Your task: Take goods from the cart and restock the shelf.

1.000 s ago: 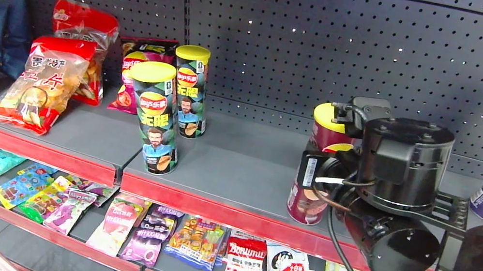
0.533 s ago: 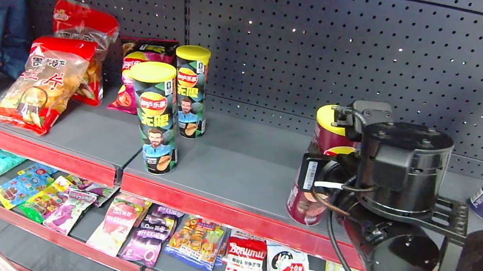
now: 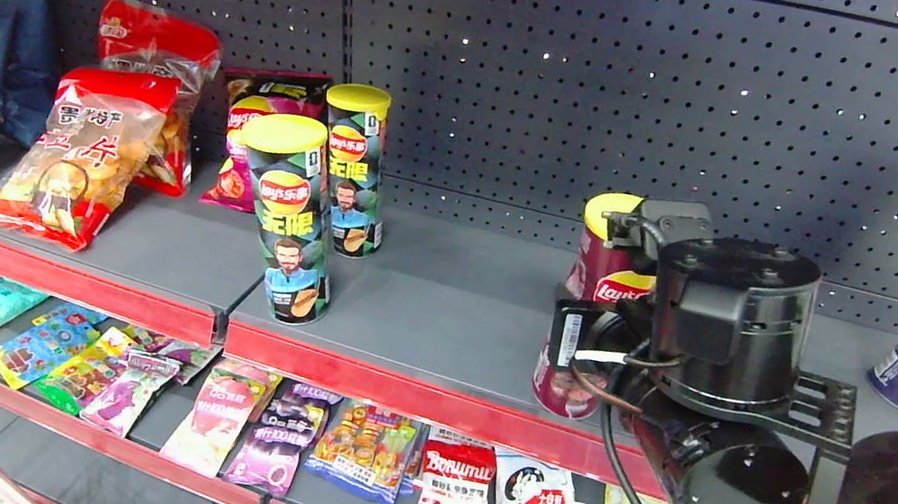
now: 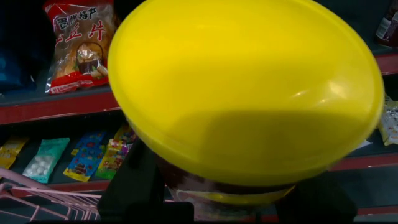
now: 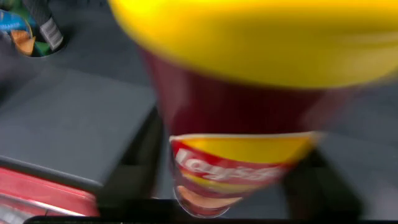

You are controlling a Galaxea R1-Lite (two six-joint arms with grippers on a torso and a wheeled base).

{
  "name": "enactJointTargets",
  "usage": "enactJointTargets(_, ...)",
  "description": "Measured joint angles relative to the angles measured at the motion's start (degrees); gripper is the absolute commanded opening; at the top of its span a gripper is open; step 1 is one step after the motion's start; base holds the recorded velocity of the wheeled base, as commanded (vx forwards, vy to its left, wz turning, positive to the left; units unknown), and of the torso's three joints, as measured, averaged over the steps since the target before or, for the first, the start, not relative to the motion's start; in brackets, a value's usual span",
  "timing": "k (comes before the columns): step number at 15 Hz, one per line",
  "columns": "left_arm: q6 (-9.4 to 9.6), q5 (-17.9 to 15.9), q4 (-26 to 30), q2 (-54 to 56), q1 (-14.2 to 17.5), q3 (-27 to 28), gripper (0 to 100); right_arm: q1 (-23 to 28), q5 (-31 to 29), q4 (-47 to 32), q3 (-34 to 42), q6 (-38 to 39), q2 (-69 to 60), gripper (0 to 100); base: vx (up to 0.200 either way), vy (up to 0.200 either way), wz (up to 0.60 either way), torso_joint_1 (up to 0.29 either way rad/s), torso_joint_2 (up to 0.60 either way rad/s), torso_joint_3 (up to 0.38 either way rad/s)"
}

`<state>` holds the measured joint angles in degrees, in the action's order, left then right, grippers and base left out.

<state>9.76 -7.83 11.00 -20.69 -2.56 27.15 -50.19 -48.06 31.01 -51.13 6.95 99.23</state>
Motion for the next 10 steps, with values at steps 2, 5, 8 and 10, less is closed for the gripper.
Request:
enactJointTargets(2,-0.06,0.02,0.00,0.00,-0.02,0.00,0,-0.11,-0.02,0.27,-0.13,0.02,0.05,100,0.000,0.000,0.00,0.000,0.00,0.000)
enactJointTargets(5,0.00,-0.07,0.00,0.02,-0.02,0.00,0,-0.37,-0.04,0.54,-0.17,0.13,-0.20,100,0.000,0.000,0.00,0.000,0.00,0.000)
enactJointTargets(8,-0.06,-0.18,-0.02,-0.04,0.02,0.00,0,-1.68,-0.06,0.65,1.05,1.80,-1.74,100,0.000,0.000,0.00,0.000,0.00,0.000)
enactJointTargets(10,-0.05,-0.22,0.02,-0.06,0.02,-0.06,0,-3.28,-0.02,0.68,2.67,2.95,-3.43,100,0.000,0.000,0.00,0.000,0.00,0.000)
